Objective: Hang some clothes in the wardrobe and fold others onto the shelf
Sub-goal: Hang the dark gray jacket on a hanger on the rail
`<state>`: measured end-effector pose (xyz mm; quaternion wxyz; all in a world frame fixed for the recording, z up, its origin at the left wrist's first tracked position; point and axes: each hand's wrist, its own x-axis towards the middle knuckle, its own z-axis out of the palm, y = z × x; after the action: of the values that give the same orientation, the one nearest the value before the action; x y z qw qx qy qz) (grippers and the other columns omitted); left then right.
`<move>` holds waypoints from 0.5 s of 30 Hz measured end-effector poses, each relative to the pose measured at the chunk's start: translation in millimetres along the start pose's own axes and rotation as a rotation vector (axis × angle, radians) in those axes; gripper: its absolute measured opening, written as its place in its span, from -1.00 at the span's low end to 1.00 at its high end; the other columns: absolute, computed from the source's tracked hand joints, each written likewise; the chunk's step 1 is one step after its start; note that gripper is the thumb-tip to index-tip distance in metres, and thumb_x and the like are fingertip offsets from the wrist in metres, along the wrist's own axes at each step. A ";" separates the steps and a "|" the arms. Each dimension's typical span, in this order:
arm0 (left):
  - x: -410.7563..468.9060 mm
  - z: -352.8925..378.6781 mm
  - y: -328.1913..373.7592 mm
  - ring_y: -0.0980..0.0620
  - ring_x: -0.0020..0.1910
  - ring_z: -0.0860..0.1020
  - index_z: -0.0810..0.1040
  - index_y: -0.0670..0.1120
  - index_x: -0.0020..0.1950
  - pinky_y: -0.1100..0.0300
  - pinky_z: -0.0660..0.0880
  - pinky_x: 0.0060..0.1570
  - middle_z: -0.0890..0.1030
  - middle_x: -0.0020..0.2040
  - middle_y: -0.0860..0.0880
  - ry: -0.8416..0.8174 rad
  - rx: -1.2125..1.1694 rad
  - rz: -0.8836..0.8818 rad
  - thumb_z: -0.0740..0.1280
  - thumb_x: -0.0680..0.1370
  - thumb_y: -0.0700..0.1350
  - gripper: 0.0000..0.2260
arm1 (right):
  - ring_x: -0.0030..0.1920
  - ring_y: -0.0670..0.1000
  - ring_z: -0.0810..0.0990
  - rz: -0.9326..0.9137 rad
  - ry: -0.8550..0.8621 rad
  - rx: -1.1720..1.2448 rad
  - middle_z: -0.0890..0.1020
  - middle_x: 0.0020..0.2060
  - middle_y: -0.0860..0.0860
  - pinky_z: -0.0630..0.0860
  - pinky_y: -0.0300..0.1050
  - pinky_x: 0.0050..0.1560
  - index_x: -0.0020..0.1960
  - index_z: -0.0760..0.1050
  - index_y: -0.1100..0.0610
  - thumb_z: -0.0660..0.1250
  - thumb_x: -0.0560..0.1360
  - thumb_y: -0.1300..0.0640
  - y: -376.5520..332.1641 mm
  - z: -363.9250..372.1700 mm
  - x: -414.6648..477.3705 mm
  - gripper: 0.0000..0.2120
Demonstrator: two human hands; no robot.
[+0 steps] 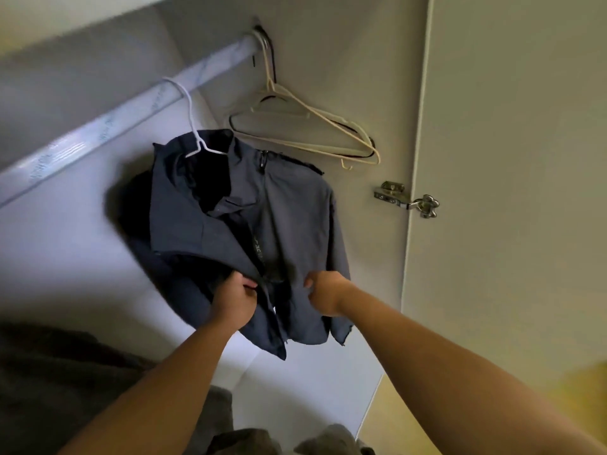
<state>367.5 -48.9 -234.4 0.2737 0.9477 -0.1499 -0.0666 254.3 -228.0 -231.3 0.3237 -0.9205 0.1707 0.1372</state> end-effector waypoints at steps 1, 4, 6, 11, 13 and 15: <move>-0.6 8.0 -4.8 -0.13 -0.06 0.57 0.58 -0.10 -0.11 0.15 0.40 -0.06 0.67 -0.09 -0.05 -0.014 -0.005 -0.007 0.34 0.50 -0.28 -0.91 | 0.31 0.18 0.50 0.022 -0.053 0.010 0.51 0.33 0.11 0.45 -0.04 0.29 0.39 0.41 0.08 0.20 0.57 0.15 6.1 7.3 -5.5 -0.61; 3.9 36.7 -20.4 -0.17 -0.04 0.59 0.48 0.02 -0.21 0.13 0.42 -0.05 0.67 -0.11 -0.08 -0.008 -0.037 0.025 0.32 0.49 -0.35 -0.75 | 0.26 0.19 0.53 0.059 -0.130 -0.014 0.51 0.31 0.15 0.50 -0.02 0.22 0.41 0.40 0.13 0.20 0.59 0.19 29.7 36.2 -9.3 -0.61; 10.0 61.8 -32.7 -0.18 -0.03 0.59 0.43 0.08 -0.23 0.13 0.41 -0.05 0.64 -0.15 -0.02 -0.016 -0.057 0.032 0.33 0.49 -0.36 -0.67 | 0.27 0.19 0.51 0.054 -0.106 -0.024 0.51 0.31 0.15 0.49 -0.01 0.26 0.39 0.43 0.15 0.21 0.60 0.18 46.7 56.7 -2.9 -0.63; 20.6 151.1 -75.7 -0.11 -0.10 0.62 0.44 0.10 -0.17 0.05 0.51 0.02 0.65 -0.13 0.09 0.000 -0.157 0.024 0.27 0.51 -0.36 -0.67 | 0.25 0.24 0.52 0.055 -0.077 0.058 0.54 0.28 0.15 0.47 -0.06 0.16 0.29 0.51 0.22 0.24 0.59 0.19 93.3 143.8 39.8 -0.70; 21.4 186.0 -92.4 -0.09 -0.17 0.65 0.47 0.08 -0.04 0.09 0.51 -0.02 0.64 -0.14 0.06 -0.020 -0.292 0.005 0.25 0.57 -0.36 -0.69 | 0.23 0.22 0.54 0.106 -0.081 0.186 0.56 0.25 0.16 0.49 -0.06 0.15 0.29 0.53 0.22 0.22 0.60 0.21 107.9 178.9 59.1 -0.70; 24.1 216.0 -110.2 -0.02 -0.22 0.66 0.50 0.02 0.06 0.12 0.50 -0.08 0.64 -0.11 0.01 -0.028 -0.383 -0.007 0.25 0.59 -0.33 -0.76 | 0.18 0.18 0.57 0.181 -0.064 0.299 0.59 0.20 0.18 0.50 -0.07 0.16 0.29 0.54 0.21 0.21 0.58 0.23 124.8 209.3 75.1 -0.69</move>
<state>372.6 -75.7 -476.6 0.4469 0.8777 -0.1347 -0.1082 242.2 -201.7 -484.7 0.4487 -0.8380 0.2612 0.1679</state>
